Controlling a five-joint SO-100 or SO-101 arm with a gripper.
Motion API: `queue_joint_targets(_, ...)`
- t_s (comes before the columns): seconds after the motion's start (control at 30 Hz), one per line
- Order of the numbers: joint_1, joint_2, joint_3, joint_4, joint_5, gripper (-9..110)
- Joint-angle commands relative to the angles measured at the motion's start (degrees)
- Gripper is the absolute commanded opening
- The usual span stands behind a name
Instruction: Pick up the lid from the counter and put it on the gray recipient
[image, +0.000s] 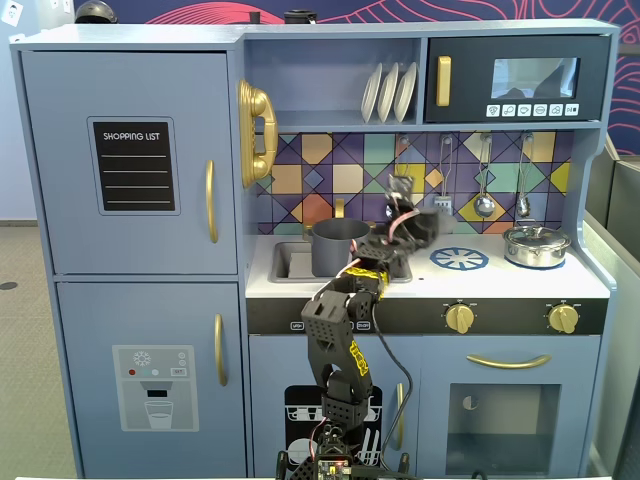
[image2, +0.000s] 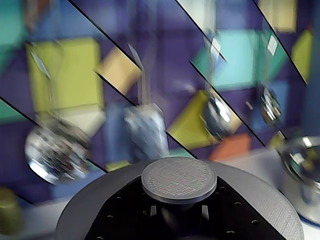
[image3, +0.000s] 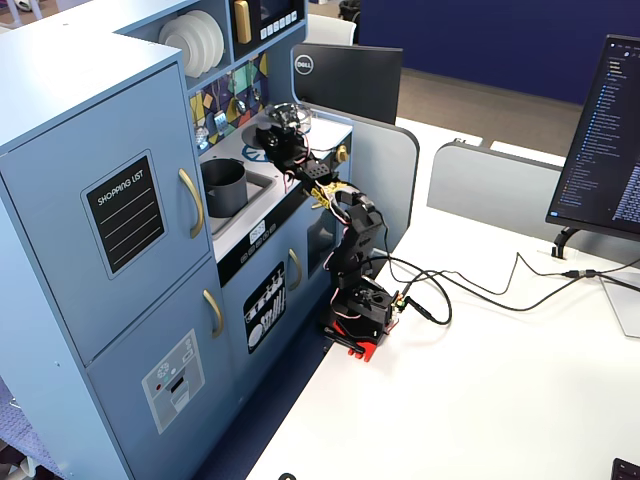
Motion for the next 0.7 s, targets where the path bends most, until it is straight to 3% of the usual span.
queue_joint_targets(0.0, -5.4, 7.3, -6.9, 5.4, 0.8, 0)
queue_joint_targets(0.23, -14.8, 10.8, -7.1, 12.0, 2.5, 0)
queue_joint_targets(0.67, -22.2, 11.2, 0.0, 10.8, 2.1, 0)
